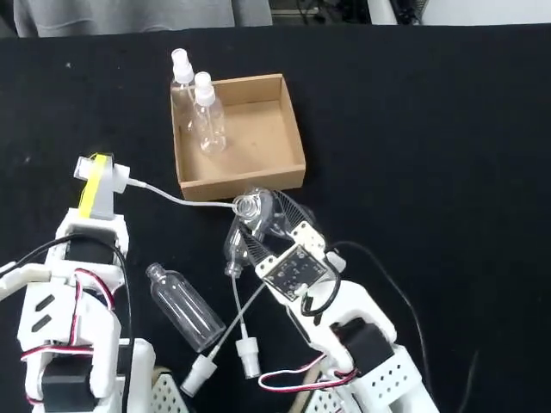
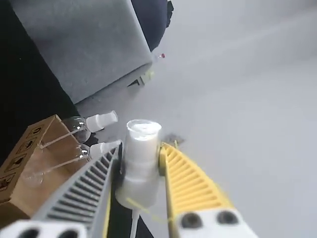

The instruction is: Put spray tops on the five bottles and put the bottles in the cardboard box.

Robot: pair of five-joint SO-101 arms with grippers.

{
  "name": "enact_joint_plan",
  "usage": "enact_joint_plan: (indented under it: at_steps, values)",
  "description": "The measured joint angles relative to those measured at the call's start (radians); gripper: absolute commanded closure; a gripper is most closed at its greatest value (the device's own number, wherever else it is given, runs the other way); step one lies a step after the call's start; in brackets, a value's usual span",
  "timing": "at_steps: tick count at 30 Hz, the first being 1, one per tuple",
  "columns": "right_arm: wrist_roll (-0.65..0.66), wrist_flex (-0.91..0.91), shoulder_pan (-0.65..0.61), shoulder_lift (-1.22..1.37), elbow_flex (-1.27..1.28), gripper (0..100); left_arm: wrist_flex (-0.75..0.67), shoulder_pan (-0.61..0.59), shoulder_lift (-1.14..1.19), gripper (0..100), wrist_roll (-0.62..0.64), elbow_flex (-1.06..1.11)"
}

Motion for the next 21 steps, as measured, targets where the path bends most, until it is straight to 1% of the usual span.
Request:
enact_joint_plan:
  at_steps: [15,21]
  values:
    - [0.0,0.0,-0.014,0.0,0.0,92.4,0.0,0.008,0.0,97,0.0,0.066]
    - [0.0,0.0,-0.025,0.0,0.0,92.4,-0.08,0.009,0.002,97,0.0,0.157]
